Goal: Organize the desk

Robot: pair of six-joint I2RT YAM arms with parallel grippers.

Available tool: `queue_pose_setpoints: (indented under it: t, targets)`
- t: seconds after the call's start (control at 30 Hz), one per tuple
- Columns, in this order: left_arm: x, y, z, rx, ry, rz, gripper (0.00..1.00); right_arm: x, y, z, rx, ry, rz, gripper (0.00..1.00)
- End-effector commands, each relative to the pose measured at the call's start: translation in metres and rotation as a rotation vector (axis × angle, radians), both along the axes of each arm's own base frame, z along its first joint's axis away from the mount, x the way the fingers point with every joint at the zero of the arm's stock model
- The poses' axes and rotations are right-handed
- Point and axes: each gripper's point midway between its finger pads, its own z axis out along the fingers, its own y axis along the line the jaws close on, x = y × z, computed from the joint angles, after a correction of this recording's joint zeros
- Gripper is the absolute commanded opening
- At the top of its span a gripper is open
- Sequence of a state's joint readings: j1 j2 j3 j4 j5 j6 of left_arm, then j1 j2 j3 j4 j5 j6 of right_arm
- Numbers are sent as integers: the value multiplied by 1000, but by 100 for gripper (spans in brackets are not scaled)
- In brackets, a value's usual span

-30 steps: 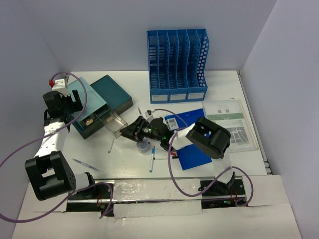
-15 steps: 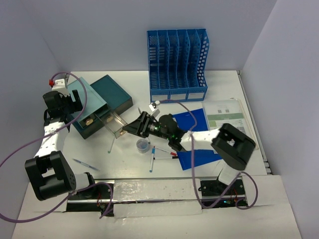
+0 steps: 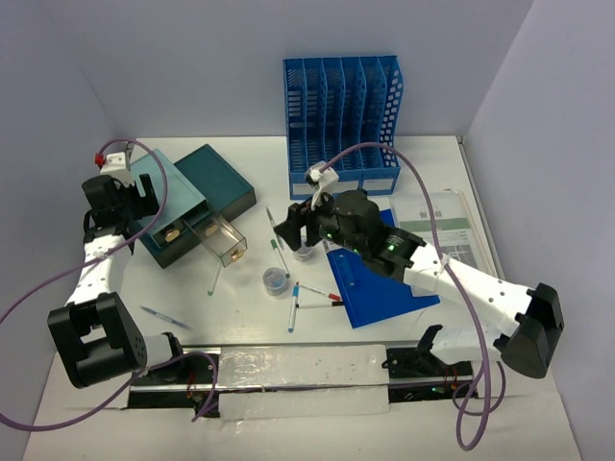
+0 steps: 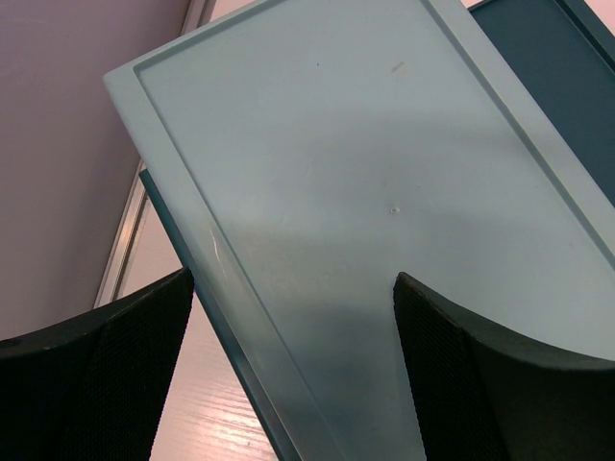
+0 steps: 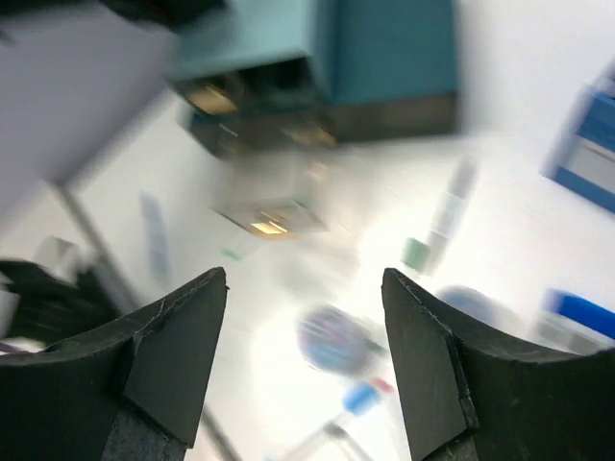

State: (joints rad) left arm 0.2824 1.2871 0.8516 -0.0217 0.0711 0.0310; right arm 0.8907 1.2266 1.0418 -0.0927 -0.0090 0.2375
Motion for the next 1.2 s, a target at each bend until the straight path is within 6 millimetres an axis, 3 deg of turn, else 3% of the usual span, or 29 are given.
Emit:
queue_pose_setpoints:
  t: [0.0, 0.17, 0.33, 0.73, 0.9, 1.17]
  targets:
    - [-1, -5, 24, 10, -32, -28, 91, -6, -70, -111, -512, 145, 15, 72]
    - [-3, -5, 23, 12, -25, -30, 91, -10, -70, -159, -649, 301, 55, 64]
    - [-5, -5, 21, 21, -30, -31, 91, -17, -81, -191, -738, 365, 55, 62]
    - [0, -6, 11, 4, -7, -41, 91, -42, -69, -230, -773, 385, 206, 62]
    - [1, -6, 9, 6, -3, -41, 90, -54, -56, -235, -757, 358, 262, 62]
    - [-1, -5, 13, 14, -8, -37, 90, -55, -67, -256, -902, 407, 209, 58]
